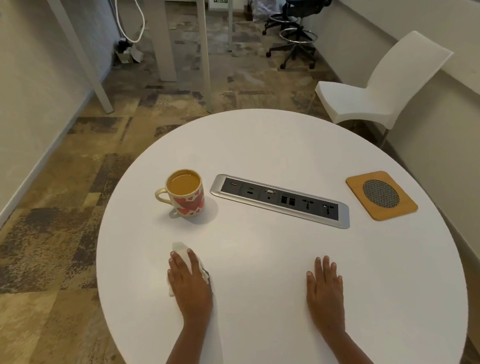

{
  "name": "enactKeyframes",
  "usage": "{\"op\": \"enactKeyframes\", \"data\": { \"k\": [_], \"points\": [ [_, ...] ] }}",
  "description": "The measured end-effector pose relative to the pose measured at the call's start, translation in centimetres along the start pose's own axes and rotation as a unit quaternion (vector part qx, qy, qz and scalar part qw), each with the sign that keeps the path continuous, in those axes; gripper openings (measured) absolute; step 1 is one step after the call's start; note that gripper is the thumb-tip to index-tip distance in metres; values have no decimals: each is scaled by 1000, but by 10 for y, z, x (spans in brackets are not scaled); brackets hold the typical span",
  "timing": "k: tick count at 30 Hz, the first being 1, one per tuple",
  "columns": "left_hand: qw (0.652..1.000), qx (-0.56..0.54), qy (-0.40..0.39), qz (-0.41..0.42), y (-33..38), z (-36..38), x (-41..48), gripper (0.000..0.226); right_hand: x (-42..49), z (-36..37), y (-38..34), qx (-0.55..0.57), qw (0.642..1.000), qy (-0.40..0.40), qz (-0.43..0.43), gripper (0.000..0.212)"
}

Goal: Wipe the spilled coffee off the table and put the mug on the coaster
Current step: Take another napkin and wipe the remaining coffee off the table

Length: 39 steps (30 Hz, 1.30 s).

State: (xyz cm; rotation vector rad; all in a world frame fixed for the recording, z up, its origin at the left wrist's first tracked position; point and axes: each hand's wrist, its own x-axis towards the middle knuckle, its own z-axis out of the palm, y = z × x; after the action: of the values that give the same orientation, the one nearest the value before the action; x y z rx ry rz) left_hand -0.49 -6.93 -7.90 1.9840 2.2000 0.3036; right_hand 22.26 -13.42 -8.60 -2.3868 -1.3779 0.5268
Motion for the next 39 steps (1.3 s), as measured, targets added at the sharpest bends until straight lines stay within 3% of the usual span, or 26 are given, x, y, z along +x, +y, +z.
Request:
{"op": "enactKeyframes", "data": {
  "k": [8,14,18,20,22,25,26,28,31,33,36,39],
  "points": [
    [995,24,-45,81,56,21,-54,53,-9,5,-2,40,997,-38,-45,50],
    [988,-13,-20,151,96,26,-87,53,-19,2,8,65,994,-41,-82,47],
    [966,14,-86,245,118,32,-102,37,-19,-5,21,28,988,-80,-131,54],
    [937,-16,-194,290,121,37,-109,49,-16,-14,28,30,984,-98,-148,58],
    [922,-33,-253,293,130,23,-110,39,-12,-24,35,24,978,-114,-171,59],
    [917,-142,-216,304,138,27,-106,48,-7,-40,47,57,974,-124,-179,55],
    [902,-198,-229,306,143,27,-103,47,-7,-46,49,92,976,-111,-164,52],
    [863,-339,-301,224,156,22,-99,44,-8,-56,52,187,973,-54,-125,48],
    [801,-509,-302,89,178,10,-94,32,-10,-70,55,288,955,28,-63,50],
    [739,-590,-325,9,191,3,-90,24,-10,-76,58,338,940,42,-22,45],
    [641,-684,-341,-79,206,-6,-84,23,-8,-87,62,478,876,1,57,37],
    [601,-709,-360,-78,221,-9,-84,26,-8,-98,69,606,786,-44,115,31]
  ]
}}
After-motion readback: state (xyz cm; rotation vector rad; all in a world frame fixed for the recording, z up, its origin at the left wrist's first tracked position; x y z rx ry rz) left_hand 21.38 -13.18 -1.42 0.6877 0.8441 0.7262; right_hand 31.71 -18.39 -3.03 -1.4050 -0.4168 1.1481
